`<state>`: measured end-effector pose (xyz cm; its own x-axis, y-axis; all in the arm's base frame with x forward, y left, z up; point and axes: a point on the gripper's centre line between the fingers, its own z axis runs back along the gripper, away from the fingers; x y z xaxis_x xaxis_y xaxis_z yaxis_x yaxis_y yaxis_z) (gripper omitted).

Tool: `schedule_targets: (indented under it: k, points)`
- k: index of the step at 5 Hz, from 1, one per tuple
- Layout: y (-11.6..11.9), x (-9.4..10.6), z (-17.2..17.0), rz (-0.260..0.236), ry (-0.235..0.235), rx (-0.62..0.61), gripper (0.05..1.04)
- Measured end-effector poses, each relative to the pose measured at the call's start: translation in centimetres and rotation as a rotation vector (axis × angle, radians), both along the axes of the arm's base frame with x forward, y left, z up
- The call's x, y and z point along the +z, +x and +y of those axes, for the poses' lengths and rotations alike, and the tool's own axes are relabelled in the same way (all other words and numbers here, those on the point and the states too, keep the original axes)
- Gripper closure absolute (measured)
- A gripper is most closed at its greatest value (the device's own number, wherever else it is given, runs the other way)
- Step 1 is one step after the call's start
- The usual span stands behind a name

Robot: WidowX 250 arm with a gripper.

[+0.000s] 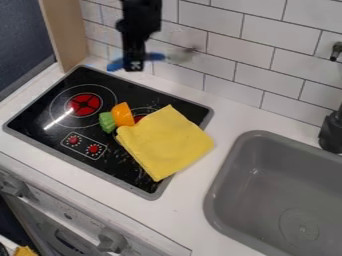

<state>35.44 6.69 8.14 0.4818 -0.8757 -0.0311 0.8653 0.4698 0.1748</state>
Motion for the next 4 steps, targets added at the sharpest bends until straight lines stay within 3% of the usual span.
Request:
schedule_targets:
  k: [1, 2, 3, 4]
  points:
    - [1.2, -2.2, -0.3, 0.110, 0.017, -0.253, 0.678]
    - [1.8, -3.2, -0.3, 0.128, 0.055, -0.487, 0.677]
    - [2.1, -3.7, -0.4, 0.108, 0.072, -0.595, 0.678]
    - [1.9, -5.4, -0.7, 0.120, 0.053, -0.614, 0.678]
